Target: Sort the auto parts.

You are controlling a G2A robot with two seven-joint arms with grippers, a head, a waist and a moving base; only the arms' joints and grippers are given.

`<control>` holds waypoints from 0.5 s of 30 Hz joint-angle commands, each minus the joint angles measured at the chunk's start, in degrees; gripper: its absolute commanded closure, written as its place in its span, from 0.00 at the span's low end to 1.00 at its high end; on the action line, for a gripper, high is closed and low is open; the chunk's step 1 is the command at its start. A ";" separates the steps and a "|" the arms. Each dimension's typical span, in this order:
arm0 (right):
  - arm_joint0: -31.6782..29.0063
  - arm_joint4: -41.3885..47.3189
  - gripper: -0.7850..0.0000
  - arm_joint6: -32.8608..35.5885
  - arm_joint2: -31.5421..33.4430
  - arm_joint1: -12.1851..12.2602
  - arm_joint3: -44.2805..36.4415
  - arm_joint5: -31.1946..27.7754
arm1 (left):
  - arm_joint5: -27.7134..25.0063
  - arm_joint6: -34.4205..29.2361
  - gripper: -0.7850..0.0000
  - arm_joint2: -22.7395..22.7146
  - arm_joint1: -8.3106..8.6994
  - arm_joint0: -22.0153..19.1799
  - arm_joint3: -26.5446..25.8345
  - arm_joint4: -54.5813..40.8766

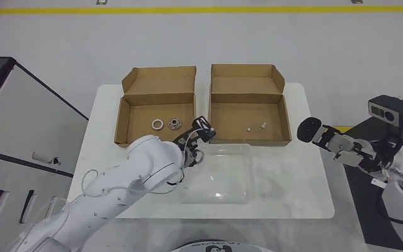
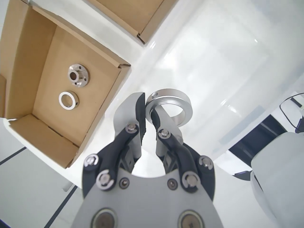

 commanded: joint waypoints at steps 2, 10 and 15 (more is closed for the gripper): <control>0.00 0.00 0.00 0.00 0.00 0.00 0.00 0.00 | -1.89 3.11 1.00 -3.44 0.62 2.35 -1.46 -2.23; 0.00 0.00 0.00 0.00 0.00 0.00 0.00 0.00 | -9.91 13.77 1.00 -12.78 1.98 7.95 -0.32 -13.51; 0.00 0.00 0.00 0.00 0.00 0.00 0.00 0.00 | -16.02 21.72 1.00 -18.09 2.65 11.30 2.95 -20.04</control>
